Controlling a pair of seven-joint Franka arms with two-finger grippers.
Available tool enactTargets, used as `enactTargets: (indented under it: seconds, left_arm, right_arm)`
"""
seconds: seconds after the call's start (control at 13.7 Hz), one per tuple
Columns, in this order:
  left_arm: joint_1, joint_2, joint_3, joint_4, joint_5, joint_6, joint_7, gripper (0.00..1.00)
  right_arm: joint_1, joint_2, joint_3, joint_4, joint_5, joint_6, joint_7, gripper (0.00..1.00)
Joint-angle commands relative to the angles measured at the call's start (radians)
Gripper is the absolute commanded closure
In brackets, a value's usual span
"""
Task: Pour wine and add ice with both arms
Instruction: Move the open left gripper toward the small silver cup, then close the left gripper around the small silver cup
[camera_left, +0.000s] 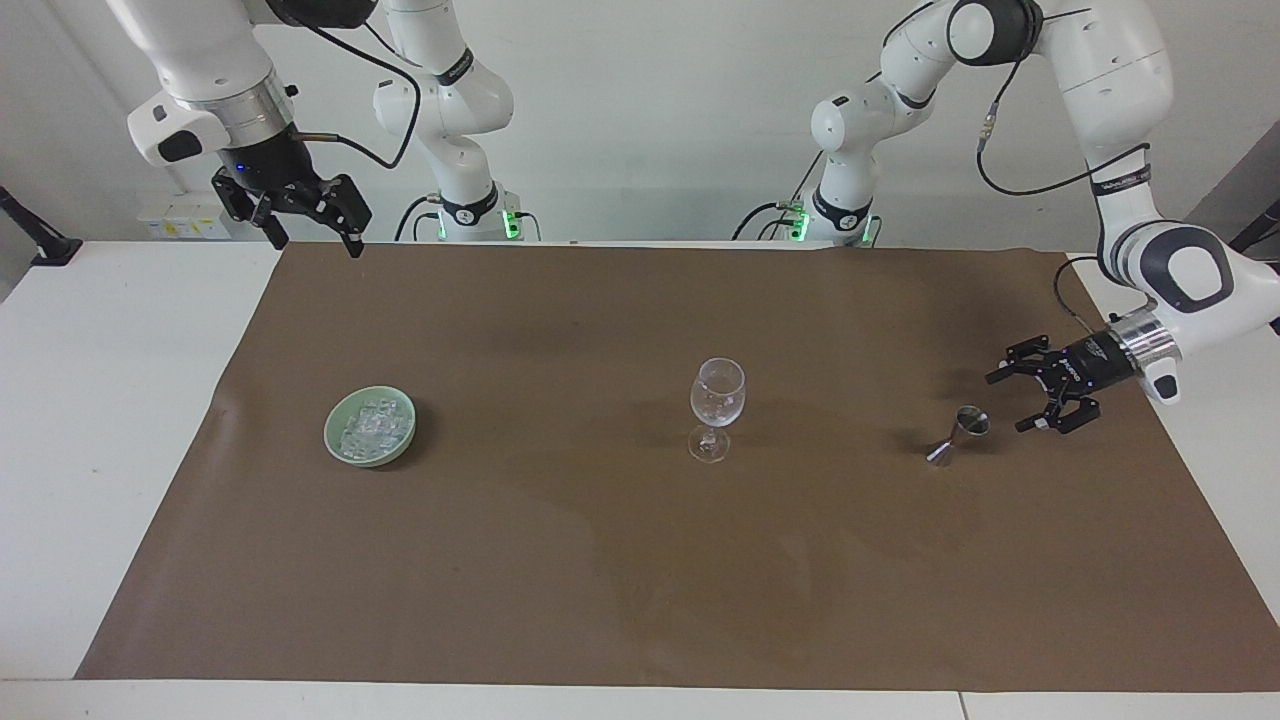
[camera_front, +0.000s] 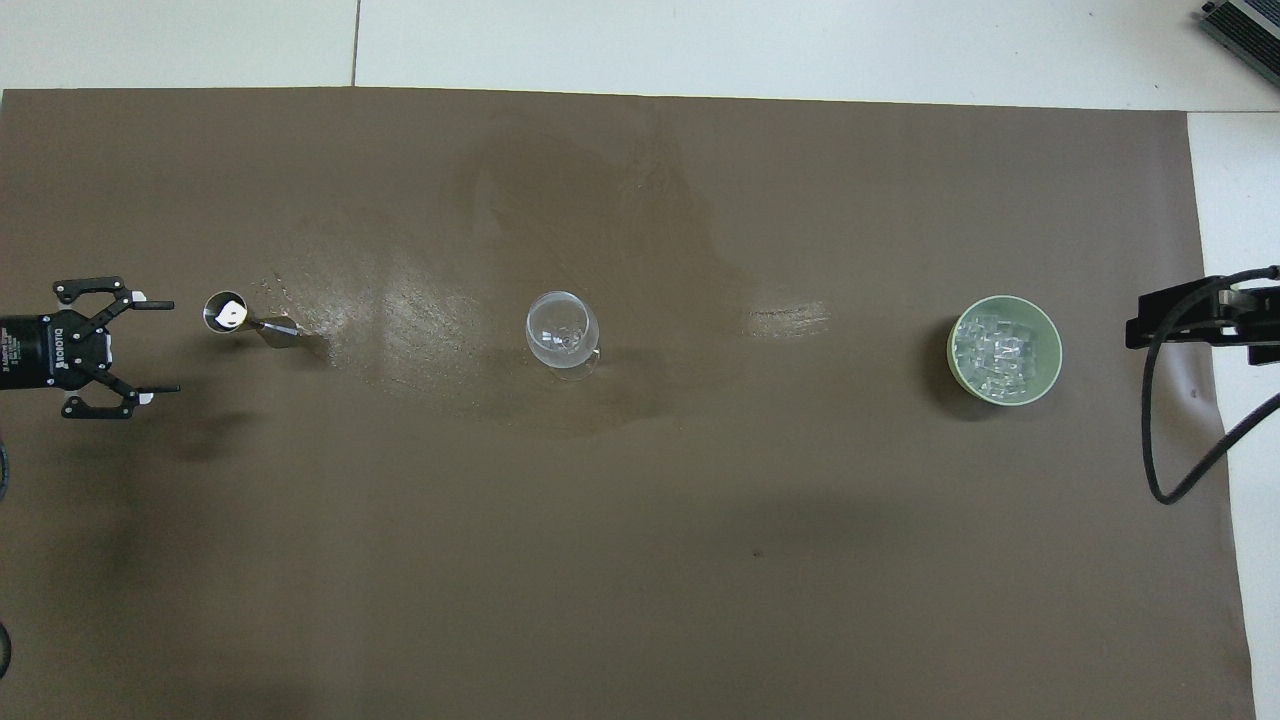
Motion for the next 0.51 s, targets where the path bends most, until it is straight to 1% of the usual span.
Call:
enactTargets:
  seconds: [0.0,0.15,0.22,0.29,0.44]
  left_arm:
    - [0.038,0.134,-0.019,0.129,-0.022,-0.109,0.118,0.00]
    - [0.118,0.184,-0.103,0.159,-0.040,-0.132,0.111,0.00]
    - [0.141,0.204,-0.132,0.171,-0.050,-0.134,0.094,0.00]
    - [0.144,0.225,-0.139,0.183,-0.054,-0.134,0.030,0.00]
    - [0.162,0.265,-0.148,0.222,-0.096,-0.116,-0.176,0.00]
  right_arm:
    - [-0.002,-0.015,-0.002,-0.011,0.027,-0.007,-0.016,0.00]
    - [-0.002,-0.015,-0.002,-0.011,0.027,-0.009,-0.016,0.00]
    - [-0.002,-0.015,-0.002,-0.011,0.027,-0.007,-0.016,0.00]
    - [-0.002,-0.015,-0.002,-0.011,0.027,-0.007,-0.016,0.00]
    - [-0.002,-0.015,-0.002,-0.011,0.027,-0.007,-0.016,0.00]
